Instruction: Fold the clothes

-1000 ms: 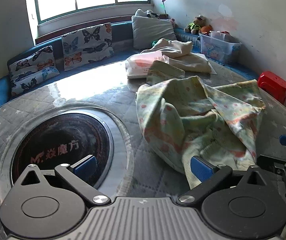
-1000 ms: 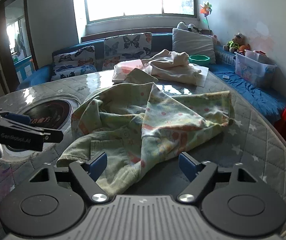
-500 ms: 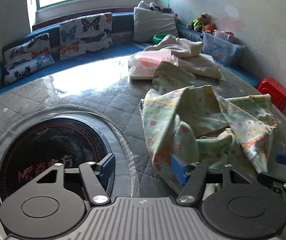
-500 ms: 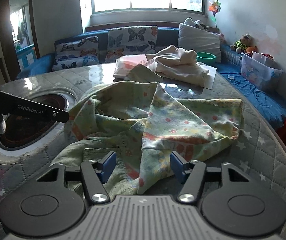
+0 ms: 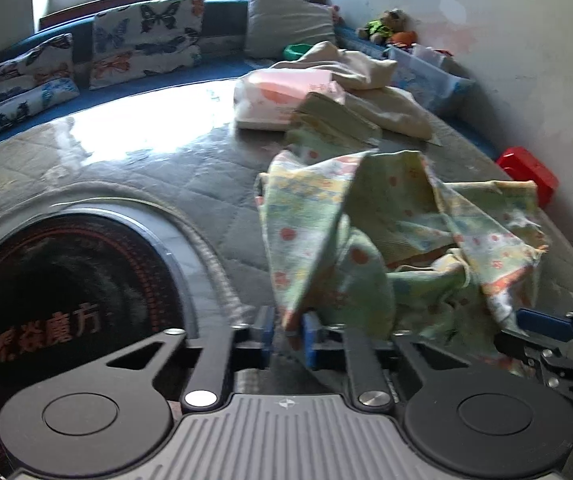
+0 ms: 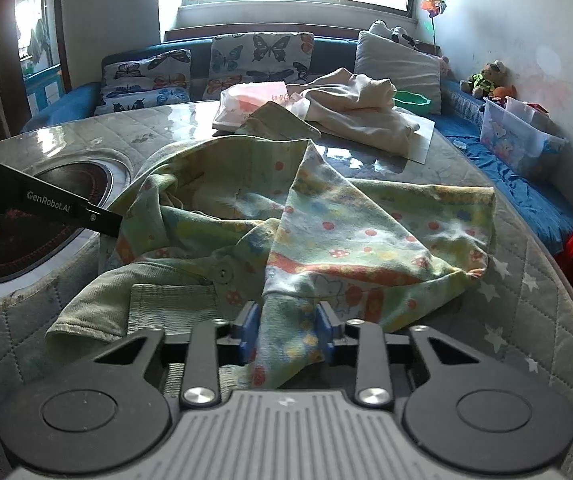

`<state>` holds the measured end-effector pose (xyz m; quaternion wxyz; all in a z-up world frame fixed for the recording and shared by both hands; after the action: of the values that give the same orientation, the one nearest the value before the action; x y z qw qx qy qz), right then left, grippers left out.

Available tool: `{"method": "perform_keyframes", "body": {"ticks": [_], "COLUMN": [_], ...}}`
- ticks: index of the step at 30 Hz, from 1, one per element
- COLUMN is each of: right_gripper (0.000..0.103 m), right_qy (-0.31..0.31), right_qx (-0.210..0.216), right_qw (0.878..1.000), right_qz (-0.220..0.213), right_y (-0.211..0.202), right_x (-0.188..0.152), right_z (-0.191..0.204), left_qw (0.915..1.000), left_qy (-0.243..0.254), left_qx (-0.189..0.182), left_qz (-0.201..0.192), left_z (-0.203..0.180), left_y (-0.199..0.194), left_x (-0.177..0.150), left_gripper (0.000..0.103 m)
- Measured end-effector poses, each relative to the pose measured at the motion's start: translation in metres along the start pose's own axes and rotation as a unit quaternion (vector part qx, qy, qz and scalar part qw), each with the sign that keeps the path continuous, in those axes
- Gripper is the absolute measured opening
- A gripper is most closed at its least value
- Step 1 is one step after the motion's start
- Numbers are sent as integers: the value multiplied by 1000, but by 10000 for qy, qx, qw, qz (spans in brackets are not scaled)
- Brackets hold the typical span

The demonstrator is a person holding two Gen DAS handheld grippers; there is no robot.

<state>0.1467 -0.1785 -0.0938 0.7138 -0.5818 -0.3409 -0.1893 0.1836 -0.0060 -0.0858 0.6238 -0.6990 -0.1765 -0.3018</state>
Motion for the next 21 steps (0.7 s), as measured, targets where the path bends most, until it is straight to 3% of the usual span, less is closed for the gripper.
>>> {"method": "perform_keyframes", "body": {"ticks": [3,9,19,21], "right_gripper": [13,4,3,7], "right_qy": [-8,-110,-368,-422], "right_qx": [13,53,241,288], "right_qw": [10000,9998,9983,9981], "right_qz": [-29,-154,-378,-358], "right_y": [-5,-22,-78,-82], "right_x": [2,2,1,2], "right_z": [-1,2,6,8], "left_qw": [9999,9992,9977,9973], "left_qy": [83,168,150,161], "left_qx": [-38,-69,-140,-177], "left_qz": [-124,-366,-640,-693], "left_z": [-5,-10,-9,-10], "left_y": [-8,-30,-79,-90], "left_x": [2,7,-9,-14], "left_gripper": [7,6,6,6]}}
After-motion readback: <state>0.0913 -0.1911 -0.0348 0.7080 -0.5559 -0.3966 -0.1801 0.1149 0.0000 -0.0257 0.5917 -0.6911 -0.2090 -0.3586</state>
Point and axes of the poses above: each gripper's, at about its wrist camera, not at the fingertips, and y roughly the way its jaws point, z to its left, x to its top, the point moved 10 cm from there along y, roughly the way its jaws point, and after that the axes turned 9 degrees about y, right-handed, at the moved point
